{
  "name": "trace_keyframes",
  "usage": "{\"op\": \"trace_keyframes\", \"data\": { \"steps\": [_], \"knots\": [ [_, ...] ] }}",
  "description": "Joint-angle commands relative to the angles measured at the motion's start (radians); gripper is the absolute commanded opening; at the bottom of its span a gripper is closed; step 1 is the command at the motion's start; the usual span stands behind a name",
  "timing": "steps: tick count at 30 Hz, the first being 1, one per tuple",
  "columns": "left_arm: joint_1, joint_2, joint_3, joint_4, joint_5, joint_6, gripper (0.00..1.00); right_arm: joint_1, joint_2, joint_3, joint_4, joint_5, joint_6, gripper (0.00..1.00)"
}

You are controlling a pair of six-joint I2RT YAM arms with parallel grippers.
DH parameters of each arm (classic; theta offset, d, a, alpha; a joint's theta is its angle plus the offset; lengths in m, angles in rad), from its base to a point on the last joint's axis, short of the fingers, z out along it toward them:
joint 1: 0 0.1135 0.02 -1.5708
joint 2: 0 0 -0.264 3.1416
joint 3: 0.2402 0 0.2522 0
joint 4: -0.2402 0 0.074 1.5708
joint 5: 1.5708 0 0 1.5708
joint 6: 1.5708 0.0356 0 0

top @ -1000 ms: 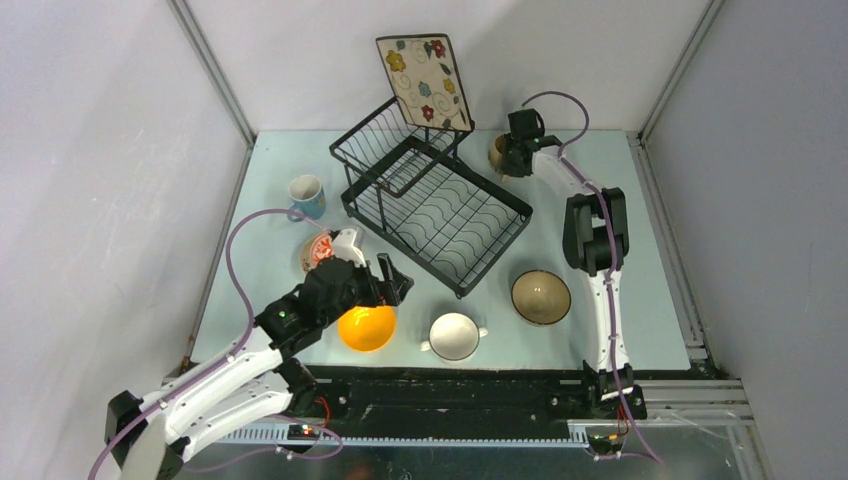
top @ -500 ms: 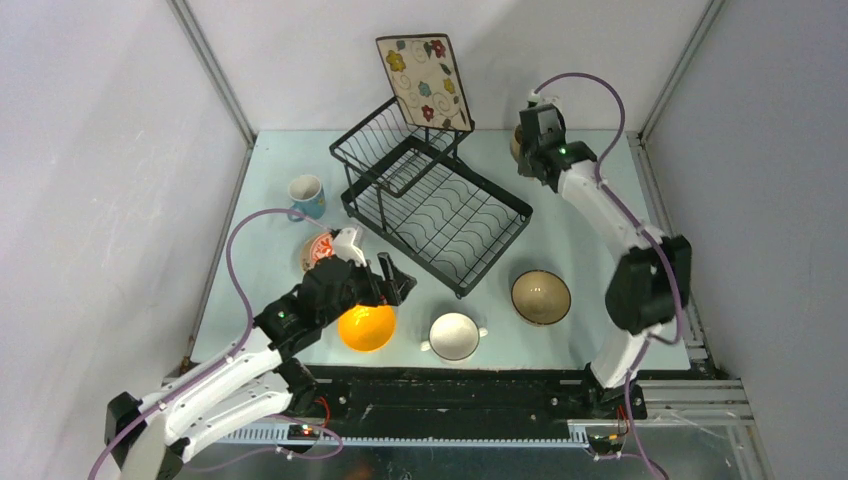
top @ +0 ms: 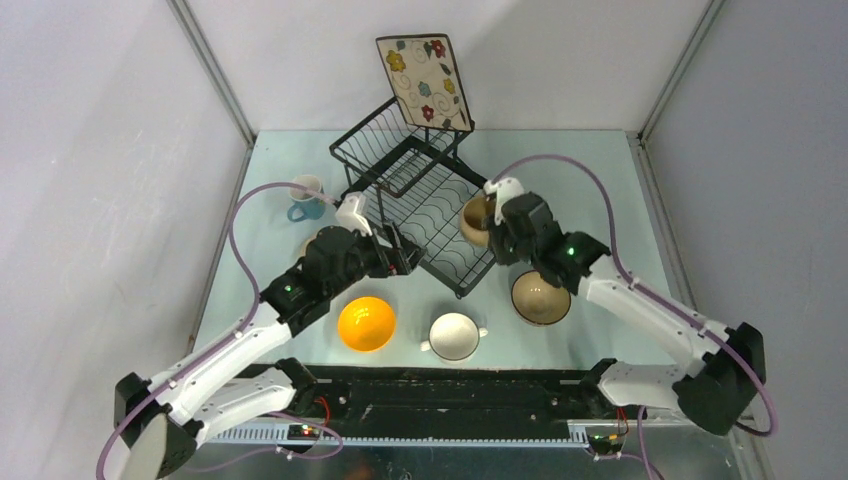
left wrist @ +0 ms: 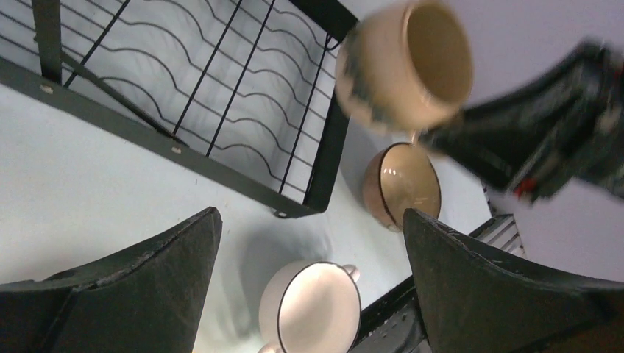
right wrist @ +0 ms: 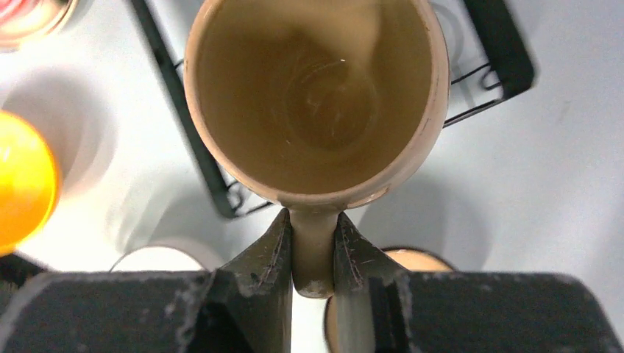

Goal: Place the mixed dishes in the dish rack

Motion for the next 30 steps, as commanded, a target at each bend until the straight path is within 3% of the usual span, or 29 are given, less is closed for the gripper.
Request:
{"op": "trace_keyframes", "data": {
  "steps": [1,11,17,21,23,25,28,29,30],
  "knots": [
    [0.01,0.056,0.085,0.068,0.042,-0.021,1.0,0.14,-0.141,-0.062,0.137,0.023,-0.061,0.0],
    [-0.002,0.17,0.154,0.036,0.122,0.018,0.97,0.354,-0.231,-0.148,0.163,0.212,-0.166,0.0],
    [-0.05,0.218,0.197,0.004,0.072,0.087,0.97,0.398,-0.184,-0.145,0.224,0.24,-0.194,0.0],
    [-0.06,0.259,0.217,-0.012,0.026,0.118,0.92,0.431,-0.167,-0.126,0.237,0.249,-0.213,0.0],
    [-0.064,0.276,0.218,0.001,0.02,0.134,0.84,0.452,-0.16,-0.116,0.237,0.258,-0.236,0.0],
    [-0.068,0.293,0.22,0.025,0.035,0.149,0.64,0.469,-0.155,-0.105,0.237,0.264,-0.251,0.02],
    [-0.069,0.307,0.21,0.07,0.034,0.153,0.16,0.484,-0.154,-0.1,0.24,0.267,-0.263,0.07],
    [-0.068,0.303,0.206,0.08,0.025,0.147,0.08,0.485,-0.155,-0.1,0.243,0.268,-0.26,0.12],
    [-0.068,0.299,0.195,0.107,0.019,0.143,0.02,0.484,-0.158,-0.1,0.242,0.273,-0.256,0.27]
  ]
}}
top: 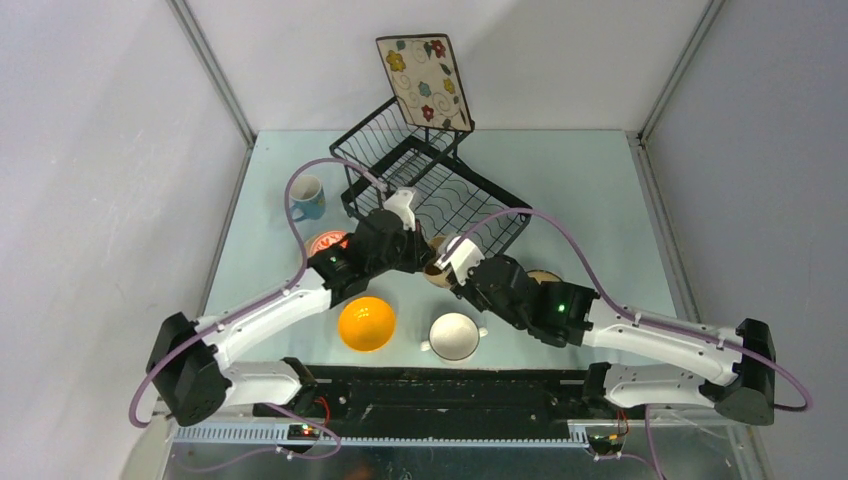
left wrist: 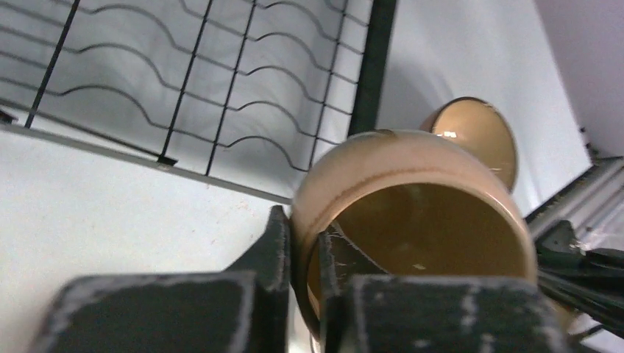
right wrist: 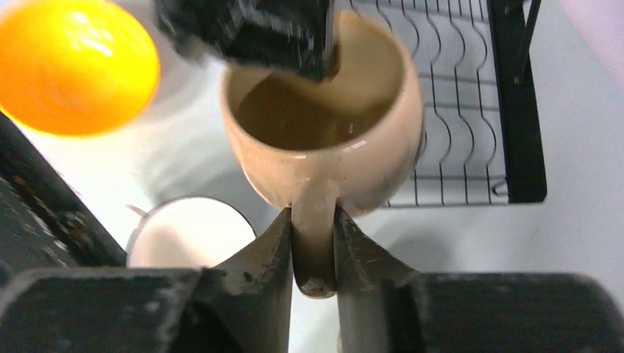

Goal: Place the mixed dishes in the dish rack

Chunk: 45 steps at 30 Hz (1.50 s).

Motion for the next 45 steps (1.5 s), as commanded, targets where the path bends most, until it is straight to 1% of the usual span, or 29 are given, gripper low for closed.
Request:
{"op": "trace_keyframes", "data": {
  "steps": [1,2,3,4,6,7,8,12,13,14,15,18,19,20,21,22,23,24,25,26,27,28,29,30,32,36,39,41,45],
  "knots": [
    [0.003,-0.025,0.004,0.137,-0.013,-0.019,0.01,0.014,-0.022,0.065,0.124,0.046,-0.009,0.34],
    [0.003,-0.033,-0.01,0.167,-0.019,-0.021,0.0,0.013,-0.03,0.065,0.119,0.048,-0.005,0.51],
    [0.004,-0.046,-0.015,0.178,-0.035,-0.023,0.0,0.01,-0.033,0.065,0.107,0.049,0.011,0.6],
    [0.004,-0.053,-0.021,0.19,-0.044,-0.023,0.0,0.005,-0.043,0.064,0.09,0.046,0.022,0.8],
    [0.011,-0.069,-0.024,0.193,-0.07,-0.024,0.0,-0.03,-0.06,0.065,0.061,0.011,0.093,0.96],
    [0.019,-0.079,-0.025,0.208,-0.077,-0.024,0.0,-0.072,-0.069,0.065,0.05,-0.009,0.115,0.98],
    [0.022,-0.082,-0.03,0.229,-0.077,-0.025,0.0,-0.099,-0.092,0.065,0.029,-0.078,0.163,0.99],
    [0.044,-0.114,-0.076,0.331,-0.087,-0.035,0.0,-0.313,-0.176,0.065,0.003,-0.41,0.341,1.0],
    [0.045,-0.129,-0.106,0.397,-0.091,-0.036,0.0,-0.388,-0.189,0.063,0.006,-0.529,0.37,0.99],
    [0.047,-0.141,-0.123,0.432,-0.099,-0.035,0.0,-0.451,-0.213,0.062,0.018,-0.588,0.431,1.0],
    [0.048,-0.146,-0.151,0.505,-0.102,-0.035,0.0,-0.478,-0.232,0.06,0.023,-0.68,0.463,0.99],
    [0.048,-0.152,-0.203,0.677,-0.12,-0.013,0.0,-0.586,-0.256,0.06,0.049,-0.81,0.616,0.99],
    [0.049,-0.152,-0.234,0.791,-0.118,-0.005,0.0,-0.607,-0.26,0.06,0.051,-0.866,0.65,0.99],
    [0.048,-0.15,-0.252,0.86,-0.114,0.018,0.0,-0.646,-0.259,0.059,0.056,-0.899,0.722,0.99],
    [0.049,-0.147,-0.285,0.983,-0.114,0.028,0.0,-0.667,-0.254,0.058,0.058,-0.961,0.758,0.99],
    [0.049,-0.141,-0.295,1.03,-0.122,0.048,0.0,-0.704,-0.25,0.048,0.075,-0.997,0.841,0.99],
    [0.048,-0.136,-0.304,1.097,-0.127,0.059,0.0,-0.72,-0.241,0.037,0.117,-1.068,0.94,0.99],
    [0.048,-0.125,-0.306,1.124,-0.127,0.084,0.0,-0.742,-0.237,0.002,0.154,-1.102,0.989,0.99],
    [0.049,-0.117,-0.31,1.183,-0.126,0.092,0.0,-0.747,-0.229,-0.017,0.236,-1.152,1.101,0.98],
    [0.048,-0.099,-0.315,1.219,-0.125,0.105,0.0,-0.75,-0.226,-0.059,0.279,-1.182,1.151,0.97],
    [0.049,-0.089,-0.331,1.311,-0.117,0.114,0.0,-0.746,-0.218,-0.079,0.36,-1.186,1.242,0.96],
    [0.048,-0.064,-0.337,1.409,-0.103,0.132,0.0,-0.736,-0.214,-0.11,0.402,-1.185,1.279,0.95],
    [0.048,-0.051,-0.344,1.454,-0.054,0.162,0.0,-0.723,-0.207,-0.122,0.463,-1.182,1.327,0.95],
    [0.048,-0.021,-0.344,1.538,-0.026,0.177,0.0,-0.715,-0.199,-0.136,0.483,-1.171,1.344,0.94],
    [0.048,0.014,-0.333,1.607,0.047,0.195,0.0,-0.69,-0.181,-0.142,0.522,-1.157,1.375,0.93],
    [0.043,0.058,-0.306,1.636,0.147,0.207,0.0,-0.64,-0.151,-0.143,0.613,-1.137,1.424,0.9],
    [0.04,0.075,-0.31,1.655,0.125,0.212,0.0,-0.604,-0.133,-0.143,0.664,-1.125,1.453,0.9],
    [0.039,0.077,-0.307,1.65,0.125,0.213,0.0,-0.587,-0.114,-0.143,0.683,-1.113,1.464,0.87],
    [0.029,0.087,-0.298,1.653,0.137,0.222,0.0,-0.56,-0.08,-0.142,0.719,-1.088,1.486,0.71]
  ]
}}
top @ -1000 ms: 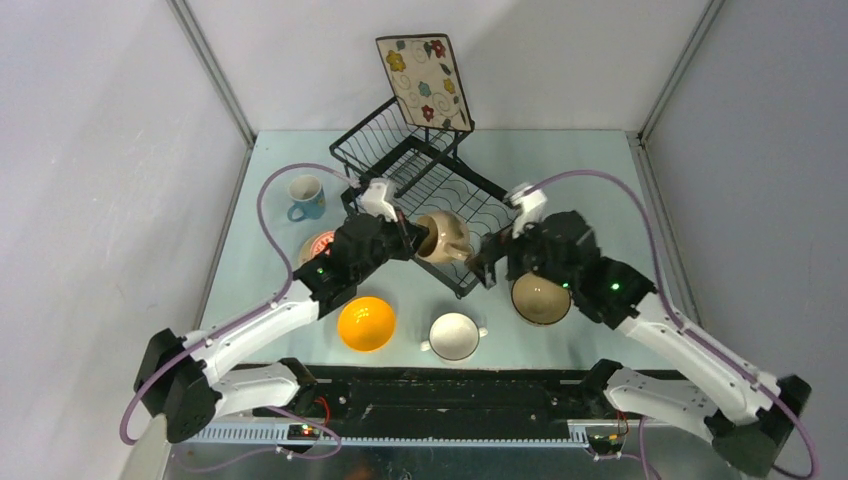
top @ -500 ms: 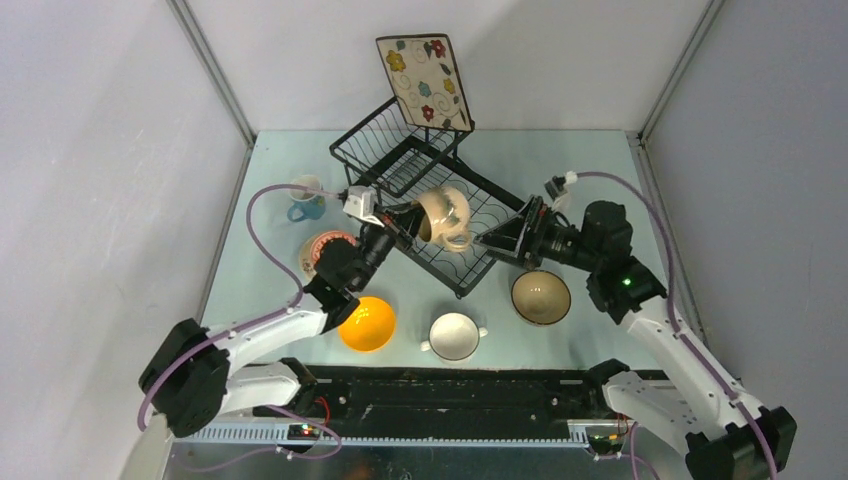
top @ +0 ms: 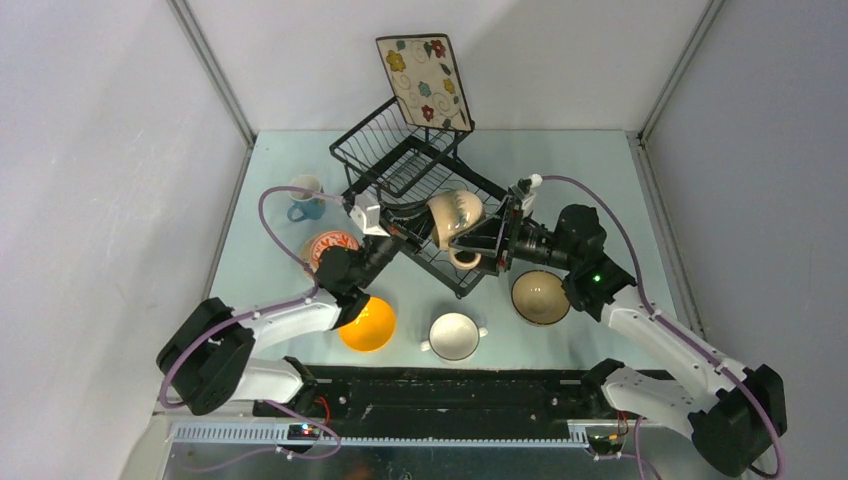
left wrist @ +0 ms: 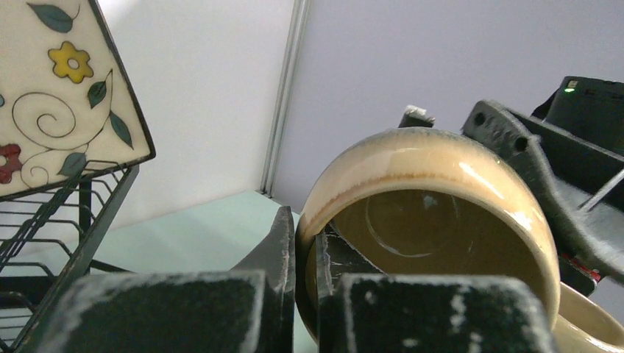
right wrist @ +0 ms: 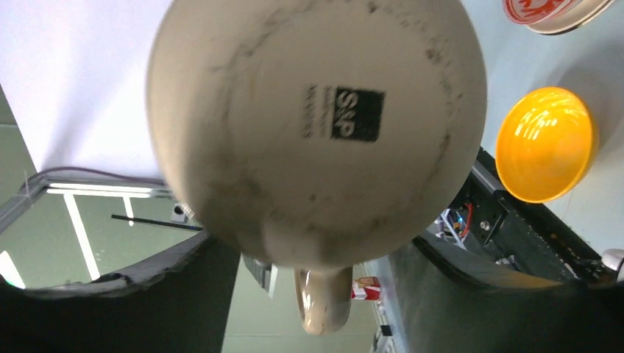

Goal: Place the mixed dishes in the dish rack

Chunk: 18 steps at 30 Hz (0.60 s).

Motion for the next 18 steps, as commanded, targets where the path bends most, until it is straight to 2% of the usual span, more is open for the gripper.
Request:
{"op": "trace_keyframes", "data": {
  "steps": [1,2,4,6,8,9,13,16,17,18],
  "knots": [
    [-0.01,-0.007,0.062,0.184,0.004,0.017,0.0,0.029,0.032,0.01,0.108,0.031,0.058,0.62],
    [-0.011,-0.006,0.063,0.182,0.003,0.016,0.0,0.032,0.035,0.01,0.109,0.046,0.058,0.55],
    [-0.012,-0.006,0.067,0.175,0.007,0.016,0.0,0.034,0.029,0.01,0.105,0.067,0.05,0.14],
    [-0.013,-0.014,0.065,0.158,0.01,0.014,0.02,0.023,0.012,0.01,0.082,0.094,0.02,0.0],
    [-0.013,-0.032,0.056,0.139,-0.018,0.005,0.16,0.006,-0.015,0.012,0.016,0.126,-0.022,0.0],
    [-0.013,-0.048,0.052,0.13,-0.035,-0.025,0.29,-0.011,-0.025,0.016,-0.003,0.136,-0.04,0.0],
    [-0.017,-0.124,0.038,-0.033,-0.091,-0.09,0.55,-0.084,-0.093,0.041,-0.149,0.231,-0.19,0.0],
    [-0.02,-0.225,0.053,-0.261,-0.13,-0.087,0.6,-0.135,-0.123,0.066,-0.299,0.327,-0.354,0.0],
    [-0.02,-0.247,0.063,-0.422,-0.174,-0.089,0.63,-0.141,-0.131,0.08,-0.323,0.38,-0.392,0.0],
    [-0.021,-0.294,0.08,-0.494,-0.196,-0.089,0.65,-0.143,-0.133,0.085,-0.362,0.408,-0.467,0.0]
  ]
}}
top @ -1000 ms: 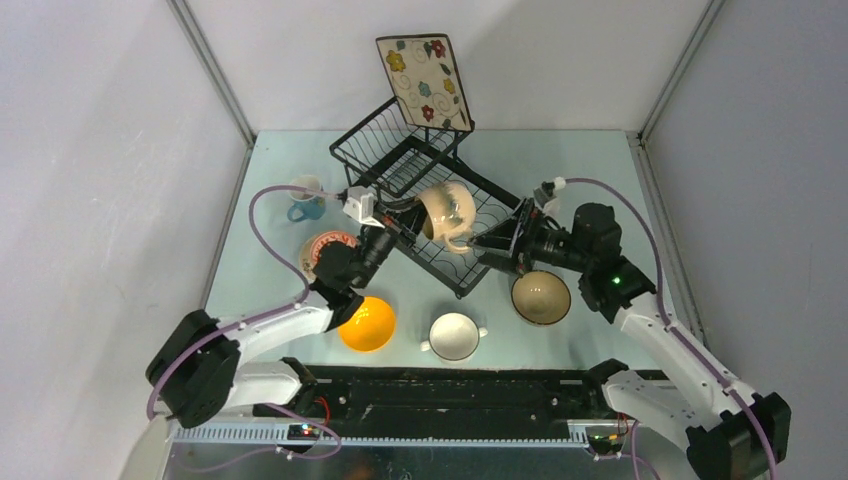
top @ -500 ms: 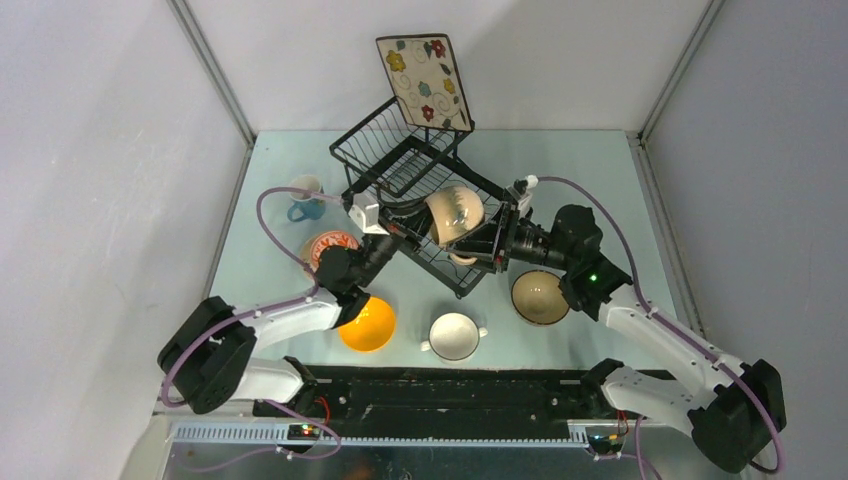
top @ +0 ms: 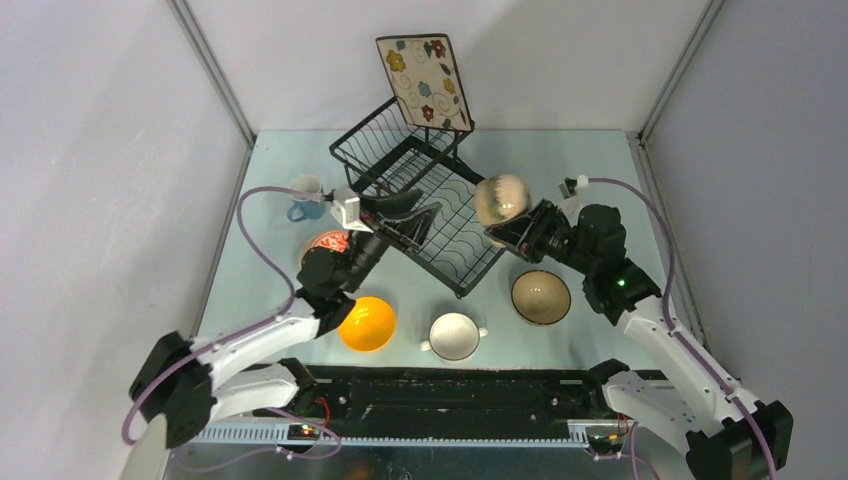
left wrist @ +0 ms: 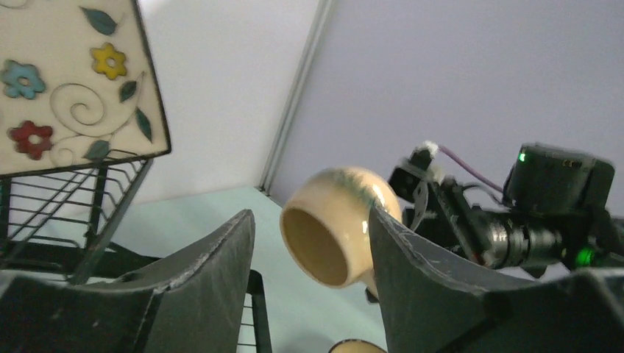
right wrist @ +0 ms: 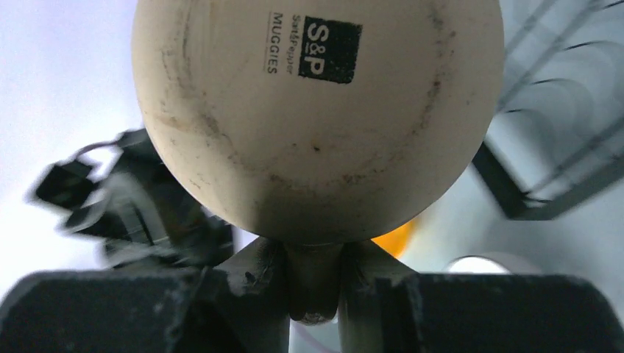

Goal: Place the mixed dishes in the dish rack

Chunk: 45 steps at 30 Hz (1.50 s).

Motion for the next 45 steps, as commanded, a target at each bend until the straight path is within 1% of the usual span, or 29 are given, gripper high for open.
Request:
{"op": "trace_keyframes", "data": {
  "steps": [1,2,3,4,5,6,7,9,10,14,20,24,28,30,33,34,37,38,39,40,41,42,43,45],
  "knots": [
    [-0.006,-0.164,0.081,-0.456,-0.164,-0.022,0.66,-0.019,-0.04,0.099,-0.137,0.222,-0.306,0.0],
    [-0.005,-0.205,0.094,-0.517,-0.186,-0.03,0.68,-0.008,-0.032,0.11,-0.184,0.246,-0.401,0.0],
    [-0.005,-0.224,0.103,-0.65,-0.246,-0.046,0.74,0.003,-0.006,0.14,-0.214,0.311,-0.444,0.0],
    [-0.005,-0.256,0.131,-0.726,-0.274,-0.092,0.76,0.025,0.009,0.16,-0.25,0.338,-0.521,0.0],
    [-0.005,-0.267,0.147,-0.855,-0.306,-0.111,0.79,0.037,0.041,0.164,-0.254,0.379,-0.555,0.0],
    [-0.005,-0.282,0.179,-0.914,-0.31,-0.137,0.79,0.06,0.058,0.17,-0.255,0.396,-0.609,0.0],
    [-0.004,-0.287,0.192,-1.007,-0.313,-0.147,0.81,0.072,0.093,0.172,-0.25,0.427,-0.643,0.0],
    [-0.004,-0.305,0.21,-1.102,-0.311,-0.172,0.83,0.118,0.148,0.18,-0.214,0.475,-0.687,0.0],
    [-0.004,-0.322,0.206,-1.123,-0.312,-0.184,0.83,0.131,0.169,0.194,-0.206,0.498,-0.702,0.0],
    [0.002,-0.385,0.162,-1.184,-0.31,-0.207,0.84,0.198,0.361,0.275,-0.19,0.653,-0.788,0.0],
    [0.025,-0.467,0.167,-1.296,-0.308,-0.179,0.85,0.201,0.62,0.416,-0.165,0.636,-0.812,0.0],
    [0.038,-0.518,0.198,-1.386,-0.316,-0.162,0.85,0.175,0.78,0.521,-0.171,0.587,-0.803,0.0],
    [0.039,-0.575,0.202,-1.418,-0.305,-0.16,0.86,0.136,0.929,0.627,-0.182,0.542,-0.787,0.0],
    [0.04,-0.593,0.199,-1.432,-0.317,-0.15,0.86,0.136,1.006,0.698,-0.223,0.556,-0.789,0.0],
    [0.041,-0.616,0.203,-1.465,-0.343,-0.139,0.86,0.154,1.117,0.841,-0.292,0.651,-0.81,0.0],
    [0.041,-0.63,0.197,-1.466,-0.344,-0.144,0.86,0.16,1.135,0.865,-0.314,0.667,-0.813,0.0],
    [0.041,-0.654,0.177,-1.449,-0.337,-0.155,0.86,0.154,1.197,0.941,-0.32,0.664,-0.782,0.01],
    [0.041,-0.66,0.167,-1.447,-0.337,-0.159,0.86,0.147,1.204,0.954,-0.309,0.656,-0.761,0.04],
    [0.041,-0.662,0.164,-1.445,-0.338,-0.161,0.86,0.145,1.218,0.962,-0.304,0.652,-0.744,0.1],
    [0.04,-0.662,0.16,-1.447,-0.339,-0.163,0.86,0.144,1.223,0.971,-0.302,0.654,-0.74,0.24],
    [0.041,-0.661,0.159,-1.452,-0.336,-0.163,0.86,0.144,1.23,0.973,-0.299,0.656,-0.737,0.33],
    [0.04,-0.659,0.162,-1.455,-0.334,-0.164,0.86,0.144,1.231,0.97,-0.292,0.658,-0.736,0.51],
    [0.04,-0.658,0.163,-1.461,-0.331,-0.165,0.86,0.145,1.228,0.966,-0.286,0.66,-0.737,0.6],
    [0.04,-0.658,0.164,-1.466,-0.331,-0.162,0.86,0.145,1.211,0.946,-0.276,0.658,-0.741,0.64]
  ]
}}
